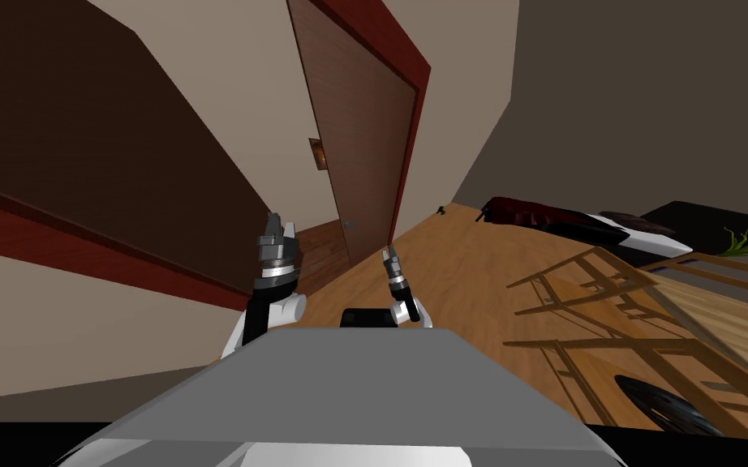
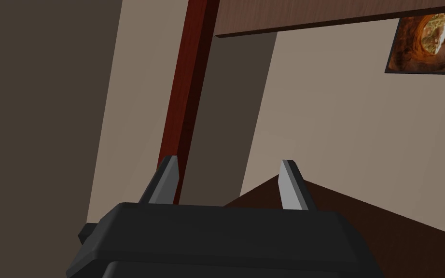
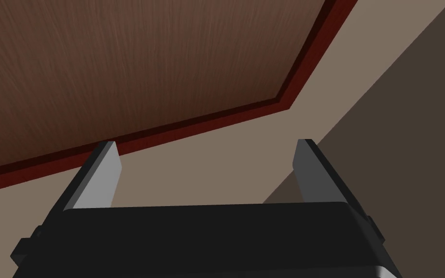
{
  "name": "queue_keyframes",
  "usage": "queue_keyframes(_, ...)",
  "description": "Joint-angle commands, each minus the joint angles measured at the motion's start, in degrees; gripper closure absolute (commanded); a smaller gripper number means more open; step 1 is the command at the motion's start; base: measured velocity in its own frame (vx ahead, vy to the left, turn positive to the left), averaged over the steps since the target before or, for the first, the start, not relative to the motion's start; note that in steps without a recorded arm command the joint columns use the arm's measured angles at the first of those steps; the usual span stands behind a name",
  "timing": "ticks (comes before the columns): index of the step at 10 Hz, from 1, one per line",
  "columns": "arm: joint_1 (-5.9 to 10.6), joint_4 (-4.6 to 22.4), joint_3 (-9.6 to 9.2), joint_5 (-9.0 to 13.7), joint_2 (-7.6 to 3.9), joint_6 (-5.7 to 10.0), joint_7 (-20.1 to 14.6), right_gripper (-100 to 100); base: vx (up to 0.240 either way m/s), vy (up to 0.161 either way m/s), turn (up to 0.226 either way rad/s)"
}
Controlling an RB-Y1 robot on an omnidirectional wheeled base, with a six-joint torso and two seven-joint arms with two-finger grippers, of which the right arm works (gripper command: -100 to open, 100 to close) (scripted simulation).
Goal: Push the door open
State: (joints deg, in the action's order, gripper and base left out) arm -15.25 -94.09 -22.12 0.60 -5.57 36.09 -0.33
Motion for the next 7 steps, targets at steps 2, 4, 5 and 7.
queue_keyframes(2,1.33,3.5,-2.28,0.1,-0.48,0.48,-0.6,-100,0.135,0.034,-0.053)
queue_keyframes(4,2.57,6.6,-4.24,0.1,-0.6,0.97,-0.9,-100,0.145,0.028,-0.049)
queue_keyframes(5,3.39,8.8,-5.55,0.1,-0.67,1.3,-1.1,-100,0.15,0.029,-0.06)
queue_keyframes(7,4.2,10.9,-6.84,0.2,-0.74,1.62,-1.3,-100,0.131,0.014,-0.038)
